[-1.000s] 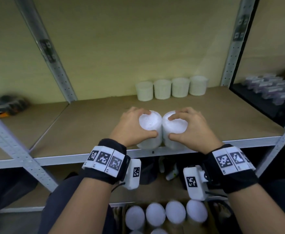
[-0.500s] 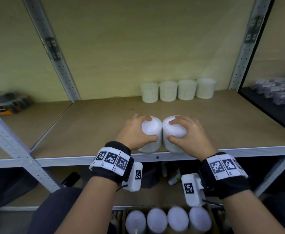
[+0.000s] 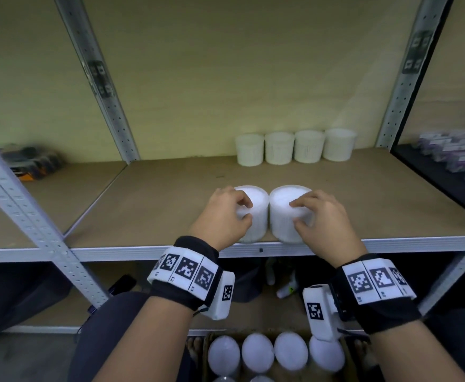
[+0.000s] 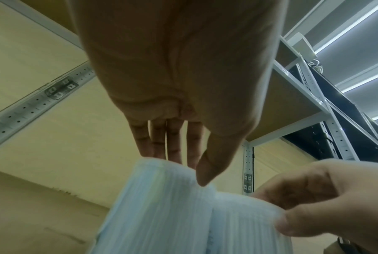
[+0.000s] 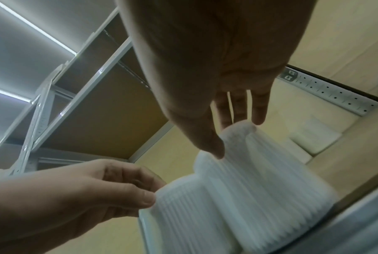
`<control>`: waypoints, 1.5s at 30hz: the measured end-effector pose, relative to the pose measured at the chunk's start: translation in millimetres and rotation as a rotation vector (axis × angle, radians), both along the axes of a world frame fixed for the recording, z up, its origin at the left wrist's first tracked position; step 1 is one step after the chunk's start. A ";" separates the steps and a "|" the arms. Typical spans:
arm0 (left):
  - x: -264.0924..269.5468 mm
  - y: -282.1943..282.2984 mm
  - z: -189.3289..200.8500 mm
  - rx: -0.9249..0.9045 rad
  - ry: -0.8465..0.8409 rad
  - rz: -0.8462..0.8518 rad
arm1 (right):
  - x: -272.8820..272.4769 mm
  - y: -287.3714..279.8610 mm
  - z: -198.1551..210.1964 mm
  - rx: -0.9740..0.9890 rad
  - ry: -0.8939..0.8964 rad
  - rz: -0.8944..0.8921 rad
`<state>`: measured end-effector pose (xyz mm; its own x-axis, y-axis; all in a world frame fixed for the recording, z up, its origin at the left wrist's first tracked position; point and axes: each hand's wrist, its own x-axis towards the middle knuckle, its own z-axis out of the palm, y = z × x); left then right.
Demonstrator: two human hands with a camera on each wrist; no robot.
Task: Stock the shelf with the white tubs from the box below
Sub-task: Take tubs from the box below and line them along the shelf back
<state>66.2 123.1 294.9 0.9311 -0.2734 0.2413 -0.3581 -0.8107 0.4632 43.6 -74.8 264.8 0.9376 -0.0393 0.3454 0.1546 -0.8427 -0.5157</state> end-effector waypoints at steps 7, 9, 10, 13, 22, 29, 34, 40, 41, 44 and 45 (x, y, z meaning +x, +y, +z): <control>-0.3 -3.3 -0.7 0.006 -0.020 0.030 | -0.7 0.0 3.3 -0.069 0.008 0.013; 2.0 -0.6 -0.9 0.007 -0.021 0.037 | 1.7 2.9 4.3 -0.085 0.014 0.011; 3.7 1.3 -0.5 0.007 -0.020 0.044 | 3.4 5.2 5.1 -0.090 0.020 0.011; 9.3 8.5 0.5 0.016 -0.002 0.065 | 9.9 13.2 8.5 -0.113 0.050 0.030; 37.8 37.2 3.0 0.020 0.038 0.128 | 47.5 38.3 24.5 -0.211 0.144 0.100; 72.4 57.8 1.0 0.002 0.054 0.162 | 94.3 60.0 30.6 -0.208 0.213 0.151; 100.8 65.7 -1.5 0.004 0.032 0.191 | 128.9 69.7 32.5 -0.219 0.217 0.164; 141.9 74.4 -1.5 -0.003 0.040 0.227 | 175.0 83.1 31.6 -0.262 0.177 0.175; 149.1 76.2 -1.6 0.000 0.047 0.231 | 182.6 85.0 31.3 -0.272 0.176 0.176; 171.6 82.8 -2.1 0.009 0.049 0.246 | 206.4 91.6 31.8 -0.317 0.180 0.192; 179.1 84.8 -1.8 0.016 0.048 0.250 | 214.4 94.3 32.3 -0.326 0.180 0.195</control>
<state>245.3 208.0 293.1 0.9807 -0.0366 0.1921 -0.1231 -0.8788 0.4610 258.0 19.5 297.1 0.9632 0.2290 0.1409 0.2592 -0.9301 -0.2604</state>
